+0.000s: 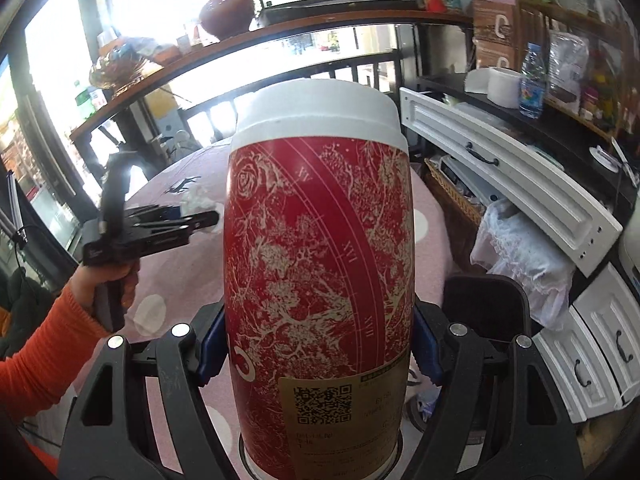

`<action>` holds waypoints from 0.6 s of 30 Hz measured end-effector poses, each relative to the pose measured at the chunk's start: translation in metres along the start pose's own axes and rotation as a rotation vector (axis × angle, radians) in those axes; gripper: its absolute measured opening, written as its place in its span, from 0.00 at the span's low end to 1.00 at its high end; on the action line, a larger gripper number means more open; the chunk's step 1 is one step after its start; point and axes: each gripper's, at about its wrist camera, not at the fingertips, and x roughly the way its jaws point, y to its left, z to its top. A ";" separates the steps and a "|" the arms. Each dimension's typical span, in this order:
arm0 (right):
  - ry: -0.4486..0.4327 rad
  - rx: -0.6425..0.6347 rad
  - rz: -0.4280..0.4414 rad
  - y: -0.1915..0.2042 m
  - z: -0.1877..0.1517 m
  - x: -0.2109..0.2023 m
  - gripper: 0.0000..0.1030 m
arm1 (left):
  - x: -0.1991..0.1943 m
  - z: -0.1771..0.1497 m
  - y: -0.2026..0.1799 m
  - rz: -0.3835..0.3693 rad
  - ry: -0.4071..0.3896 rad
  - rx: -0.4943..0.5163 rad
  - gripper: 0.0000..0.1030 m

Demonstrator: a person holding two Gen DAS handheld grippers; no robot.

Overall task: Collect trash
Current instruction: 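Carry the cup and tissue to the black bin and open both tools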

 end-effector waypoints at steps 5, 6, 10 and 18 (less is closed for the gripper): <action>-0.026 0.110 -0.071 -0.053 -0.023 -0.010 0.71 | -0.020 -0.013 -0.054 -0.105 -0.015 0.037 0.43; -0.029 0.123 -0.098 -0.063 -0.028 -0.010 0.71 | -0.023 -0.015 -0.065 -0.120 -0.020 0.048 0.43; -0.014 0.137 -0.218 -0.095 -0.044 0.002 0.71 | -0.028 -0.019 -0.106 -0.168 -0.034 0.093 0.43; 0.057 0.235 -0.302 -0.162 -0.079 0.075 0.72 | -0.027 -0.022 -0.171 -0.273 -0.025 0.145 0.43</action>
